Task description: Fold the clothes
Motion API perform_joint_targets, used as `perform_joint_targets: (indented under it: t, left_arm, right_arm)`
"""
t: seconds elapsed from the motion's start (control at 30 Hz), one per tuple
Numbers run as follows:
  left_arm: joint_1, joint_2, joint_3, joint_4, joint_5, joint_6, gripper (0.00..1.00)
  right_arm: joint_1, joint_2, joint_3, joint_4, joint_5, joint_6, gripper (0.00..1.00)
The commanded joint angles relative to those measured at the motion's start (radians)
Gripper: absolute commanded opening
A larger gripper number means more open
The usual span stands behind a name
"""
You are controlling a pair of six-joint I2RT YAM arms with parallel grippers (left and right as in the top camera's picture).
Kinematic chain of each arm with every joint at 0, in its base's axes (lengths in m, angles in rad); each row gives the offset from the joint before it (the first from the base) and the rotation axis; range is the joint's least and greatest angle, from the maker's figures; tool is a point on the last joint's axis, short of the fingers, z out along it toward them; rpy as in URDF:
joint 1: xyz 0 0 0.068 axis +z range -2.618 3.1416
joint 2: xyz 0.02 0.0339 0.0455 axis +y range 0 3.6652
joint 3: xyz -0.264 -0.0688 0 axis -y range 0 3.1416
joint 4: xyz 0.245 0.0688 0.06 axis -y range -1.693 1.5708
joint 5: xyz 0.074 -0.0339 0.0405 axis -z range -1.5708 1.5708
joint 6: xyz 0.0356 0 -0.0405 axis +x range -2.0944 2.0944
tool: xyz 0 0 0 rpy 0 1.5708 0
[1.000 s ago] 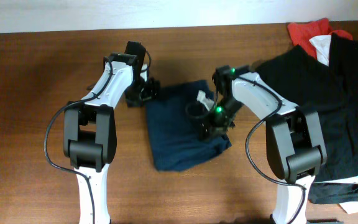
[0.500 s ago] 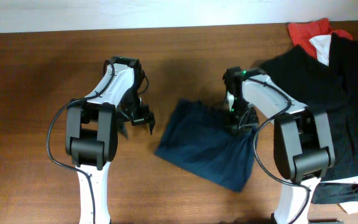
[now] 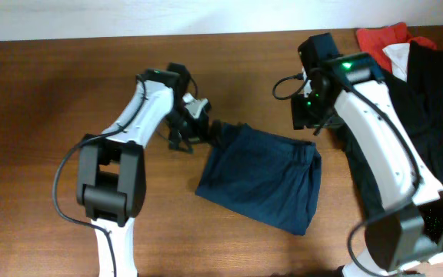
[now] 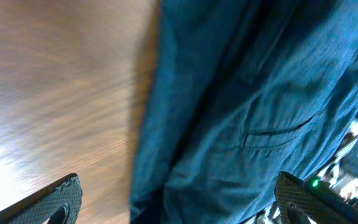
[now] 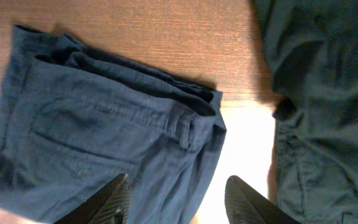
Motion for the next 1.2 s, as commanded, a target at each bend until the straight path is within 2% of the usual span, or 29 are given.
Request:
perform_joint_targets:
  t: [0.0, 0.2, 0.23, 0.27, 0.3, 0.37, 0.4, 0.47, 0.53, 0.73, 0.97, 1.17]
  left_arm:
    - [-0.048, -0.002, -0.089, 0.045, 0.032, 0.050, 0.99]
    - [-0.084, -0.002, -0.174, 0.106, 0.032, 0.049, 0.99]
    - [-0.093, -0.002, -0.184, 0.108, 0.032, 0.049, 0.96]
    - [-0.103, -0.002, -0.191, 0.106, 0.032, 0.049, 0.89]
    - [-0.113, -0.002, -0.193, 0.106, 0.032, 0.049, 0.68]
    - [-0.121, -0.003, -0.191, 0.115, 0.032, 0.049, 0.08]
    - [-0.121, -0.003, -0.188, 0.118, 0.031, 0.049, 0.00]
    - [-0.106, -0.003, -0.178, 0.118, 0.010, 0.047, 0.00]
    - [-0.077, -0.009, -0.159, 0.106, -0.072, 0.010, 0.00]
    - [0.135, -0.066, -0.074, 0.038, -0.289, -0.027, 0.00]
    - [0.414, -0.082, 0.039, 0.050, -0.689, -0.030, 0.01]
    - [0.575, -0.082, 0.093, 0.176, -0.755, -0.029, 0.05]
  right_arm:
    - [0.000, -0.064, 0.013, -0.041, 0.023, 0.006, 0.54]
    - [0.000, -0.069, 0.013, -0.114, 0.023, 0.009, 0.54]
    - [0.000, -0.069, 0.013, -0.117, 0.023, 0.009, 0.54]
    - [0.000, -0.069, 0.013, -0.118, 0.023, 0.009, 0.54]
    - [0.000, -0.069, 0.013, -0.118, 0.023, 0.009, 0.54]
    - [0.000, -0.069, 0.013, -0.120, 0.023, 0.009, 0.54]
    - [0.000, -0.069, 0.013, -0.123, 0.024, 0.009, 0.54]
    - [0.000, -0.069, 0.013, -0.130, 0.033, 0.009, 0.54]
    - [0.000, -0.069, 0.013, -0.140, 0.055, 0.009, 0.54]
    - [0.000, -0.069, 0.013, -0.151, 0.076, 0.009, 0.54]
    - [0.000, -0.069, 0.013, -0.151, 0.076, 0.010, 0.54]
    - [0.000, -0.069, 0.013, -0.152, 0.076, 0.017, 0.54]
